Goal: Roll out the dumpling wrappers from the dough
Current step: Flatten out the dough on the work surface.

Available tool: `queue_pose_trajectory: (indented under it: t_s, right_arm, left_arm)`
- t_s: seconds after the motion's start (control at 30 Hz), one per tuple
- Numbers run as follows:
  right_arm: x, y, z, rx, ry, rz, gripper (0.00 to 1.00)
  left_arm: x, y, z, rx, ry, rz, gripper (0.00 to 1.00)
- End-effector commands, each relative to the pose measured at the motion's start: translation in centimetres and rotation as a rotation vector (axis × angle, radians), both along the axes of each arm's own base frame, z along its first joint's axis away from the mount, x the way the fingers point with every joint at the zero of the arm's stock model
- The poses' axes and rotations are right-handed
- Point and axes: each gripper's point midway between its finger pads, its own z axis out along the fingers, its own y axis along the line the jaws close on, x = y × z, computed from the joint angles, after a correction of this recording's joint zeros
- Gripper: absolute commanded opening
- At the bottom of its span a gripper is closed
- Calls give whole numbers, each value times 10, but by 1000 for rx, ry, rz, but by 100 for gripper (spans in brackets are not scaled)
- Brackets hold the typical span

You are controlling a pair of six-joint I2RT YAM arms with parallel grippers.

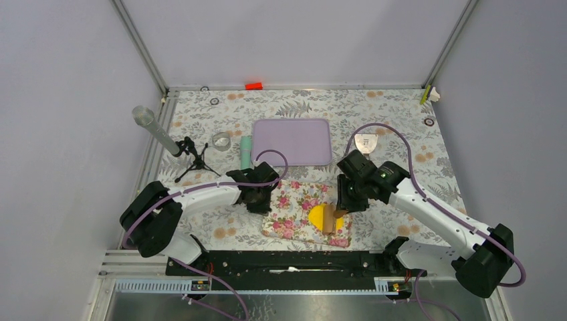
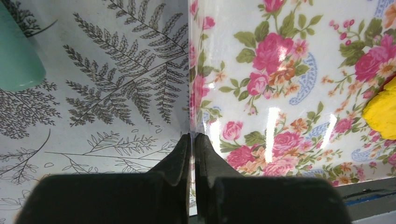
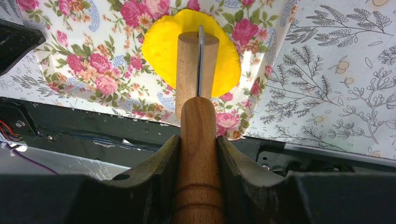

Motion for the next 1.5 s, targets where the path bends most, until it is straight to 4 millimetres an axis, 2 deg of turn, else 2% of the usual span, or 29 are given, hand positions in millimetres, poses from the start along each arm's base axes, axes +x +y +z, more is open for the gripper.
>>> queue_pose_trajectory:
  t_s: [0.0,0.23,0.53,0.7,0.83,1.0,1.07,1.13,1.3,1.47]
  right_arm:
    - [-10,-29,-63,-219,78,-11,0]
    - [-12,-31,-70,-260,100,-6,0]
    - [-7,-17,-72,-322,103,53,0]
    - [-2,-15,-66,-417,74,78,0]
    - [7,-4,-46,-406,32,86,0]
    - [24,30,8,-234,-73,107,0]
    - [30,40,22,-185,-103,115,0]
    - [32,41,26,-188,-109,121,0]
    - [28,46,19,-159,-90,111,0]
    - [35,56,39,-72,-154,63,0]
  left_arm:
    - [2,10,-6,68,-9,-15,0]
    - [2,9,-5,62,-11,-17,0]
    - [0,8,-7,54,-5,-27,0]
    - [-1,8,-6,48,-7,-28,0]
    - [-1,9,-7,50,-7,-29,0]
    - [-2,12,-7,55,-11,-29,0]
    - [-2,12,-7,57,-12,-26,0]
    - [-2,12,-8,58,-10,-23,0]
    - [-2,12,-7,57,-12,-22,0]
    - [-2,13,-8,59,-8,-20,0]
